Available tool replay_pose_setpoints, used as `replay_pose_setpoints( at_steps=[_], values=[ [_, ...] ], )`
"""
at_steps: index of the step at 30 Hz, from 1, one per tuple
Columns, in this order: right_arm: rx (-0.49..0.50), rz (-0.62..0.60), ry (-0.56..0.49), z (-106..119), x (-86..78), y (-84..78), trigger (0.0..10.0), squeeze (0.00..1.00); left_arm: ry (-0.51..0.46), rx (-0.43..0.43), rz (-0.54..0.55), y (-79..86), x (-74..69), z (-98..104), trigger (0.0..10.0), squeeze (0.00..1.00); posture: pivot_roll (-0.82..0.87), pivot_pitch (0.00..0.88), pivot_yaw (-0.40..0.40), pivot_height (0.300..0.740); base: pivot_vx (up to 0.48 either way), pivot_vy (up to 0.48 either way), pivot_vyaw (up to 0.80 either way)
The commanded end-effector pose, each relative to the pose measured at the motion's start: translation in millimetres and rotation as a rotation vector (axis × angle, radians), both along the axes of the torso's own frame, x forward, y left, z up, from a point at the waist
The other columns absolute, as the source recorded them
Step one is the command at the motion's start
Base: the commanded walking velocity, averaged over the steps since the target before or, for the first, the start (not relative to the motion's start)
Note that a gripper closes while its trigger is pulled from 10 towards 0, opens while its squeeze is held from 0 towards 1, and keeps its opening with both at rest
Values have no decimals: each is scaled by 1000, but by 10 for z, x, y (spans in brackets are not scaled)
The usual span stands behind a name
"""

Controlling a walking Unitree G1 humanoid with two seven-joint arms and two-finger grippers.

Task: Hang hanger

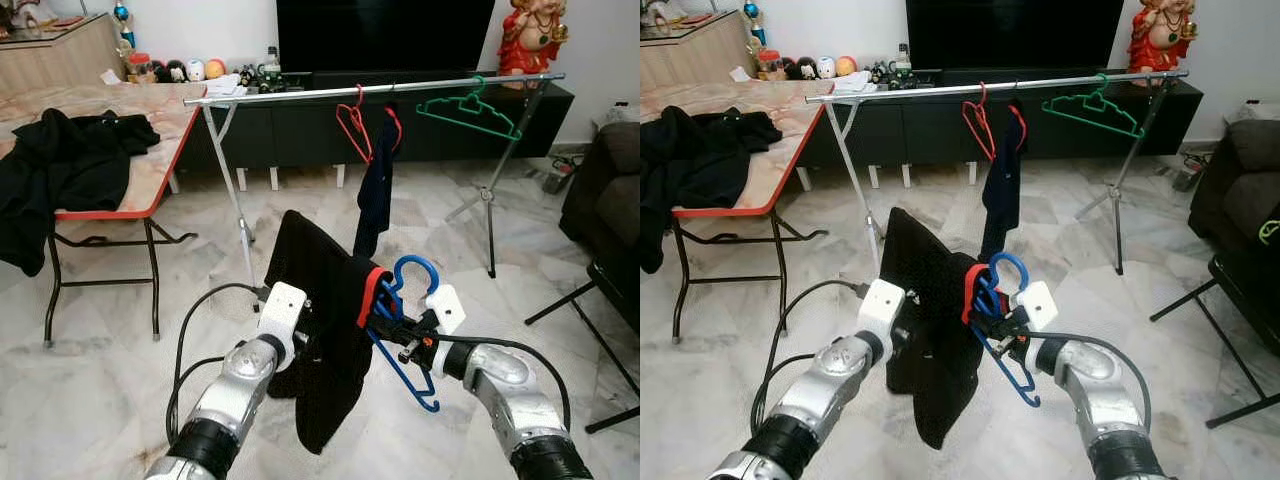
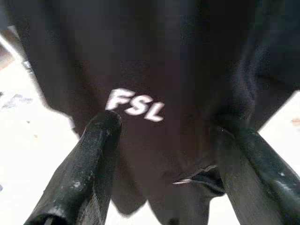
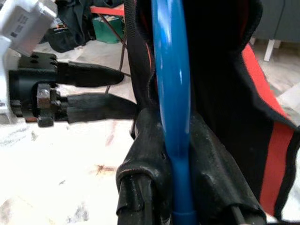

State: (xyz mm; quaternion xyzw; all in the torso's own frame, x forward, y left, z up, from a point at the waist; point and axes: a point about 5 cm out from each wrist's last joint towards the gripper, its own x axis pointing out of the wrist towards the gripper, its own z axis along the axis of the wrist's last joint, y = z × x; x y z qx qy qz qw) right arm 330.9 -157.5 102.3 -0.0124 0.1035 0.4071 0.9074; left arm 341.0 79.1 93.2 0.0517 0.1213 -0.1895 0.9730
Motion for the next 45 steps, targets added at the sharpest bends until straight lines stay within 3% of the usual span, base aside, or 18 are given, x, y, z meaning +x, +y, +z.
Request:
replay_pose_setpoints(
  at_steps=[1,9,16,27,32,38,40,41,42,43,45],
  values=[
    [29,28,-42,116,12,21,0,0,22,-5,-39,-60,-24,-42,10000,0,-52,0,-6,740,0,0,0],
    [35,64,-40,153,-5,13,0,0,35,-24,-154,-210,-97,-76,10000,0,-54,0,-9,740,0,0,0],
    [41,74,-42,180,0,18,0,0,-25,14,77,-59,51,9,10000,0,-55,0,-11,740,0,0,0],
    [38,76,-31,153,-39,-16,0,0,-121,-4,221,41,118,131,10000,0,-59,0,-12,740,0,0,0],
    [32,80,-28,155,-29,-22,0,0,-194,-39,358,190,173,254,10000,0,-57,0,-14,740,0,0,0],
    [29,76,-29,159,-22,-23,0,0,-188,-30,345,182,179,245,10000,0,-56,0,-13,740,0,0,0],
    [31,80,-30,159,-26,-19,0,0,-181,-34,286,81,152,208,10000,0,-60,0,-11,740,0,0,0],
    [33,83,-31,162,-31,-18,0,0,-180,-39,264,41,143,204,6431,0,-60,0,-11,740,0,0,0],
    [35,85,-31,164,-35,-18,0,0,-180,-42,245,4,136,199,6431,0,-60,0,-11,740,0,0,0],
    [35,87,-31,166,-37,-19,0,0,-187,-47,240,-21,133,209,0,0,-61,0,-11,740,0,0,0],
    [35,89,-31,167,-40,-24,0,0,-191,-41,230,-37,134,215,0,0,-64,0,-10,740,0,0,0]
  ],
)
